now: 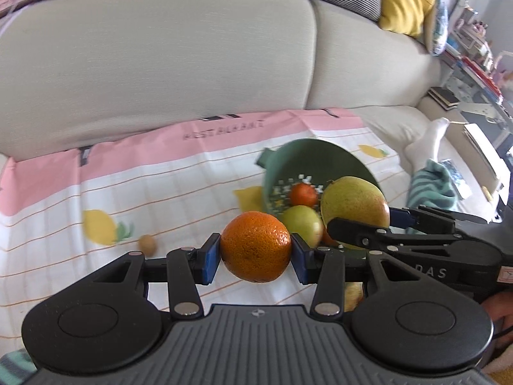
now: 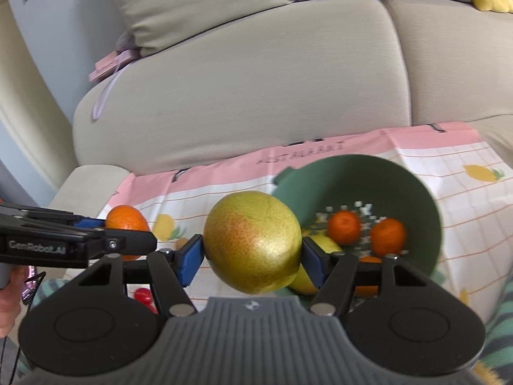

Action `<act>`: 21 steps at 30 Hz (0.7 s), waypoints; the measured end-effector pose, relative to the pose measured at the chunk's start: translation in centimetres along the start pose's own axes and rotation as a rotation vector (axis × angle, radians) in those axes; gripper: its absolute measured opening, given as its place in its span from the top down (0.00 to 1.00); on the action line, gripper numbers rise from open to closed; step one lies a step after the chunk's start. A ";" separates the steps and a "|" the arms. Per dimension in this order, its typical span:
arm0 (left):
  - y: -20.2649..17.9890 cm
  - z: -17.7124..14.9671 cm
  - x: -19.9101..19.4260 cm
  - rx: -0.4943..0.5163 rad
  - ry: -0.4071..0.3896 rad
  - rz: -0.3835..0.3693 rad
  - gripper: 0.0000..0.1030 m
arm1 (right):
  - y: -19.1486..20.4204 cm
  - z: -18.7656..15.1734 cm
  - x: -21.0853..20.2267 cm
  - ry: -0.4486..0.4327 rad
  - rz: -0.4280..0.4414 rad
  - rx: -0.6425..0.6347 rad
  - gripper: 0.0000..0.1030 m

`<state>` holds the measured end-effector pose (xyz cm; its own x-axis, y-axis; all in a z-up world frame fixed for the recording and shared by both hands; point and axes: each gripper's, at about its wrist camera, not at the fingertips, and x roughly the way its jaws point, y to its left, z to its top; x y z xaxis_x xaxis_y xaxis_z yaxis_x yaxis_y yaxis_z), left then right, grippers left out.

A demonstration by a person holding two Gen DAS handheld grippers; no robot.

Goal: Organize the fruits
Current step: 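Carry the mandarin and pear over the green colander with both tools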

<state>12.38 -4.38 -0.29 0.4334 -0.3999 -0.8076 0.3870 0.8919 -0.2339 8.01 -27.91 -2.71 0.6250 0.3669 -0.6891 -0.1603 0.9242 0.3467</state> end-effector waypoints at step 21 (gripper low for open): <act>-5.1 4.3 8.7 0.199 0.103 -0.054 0.50 | -6.6 1.6 3.3 0.091 -0.190 -0.247 0.39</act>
<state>17.65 -13.35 -3.77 0.3267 -0.4131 -0.8501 0.5647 0.8066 -0.1750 12.36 -32.96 -6.25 0.5927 0.1829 -0.7844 -0.2350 0.9708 0.0488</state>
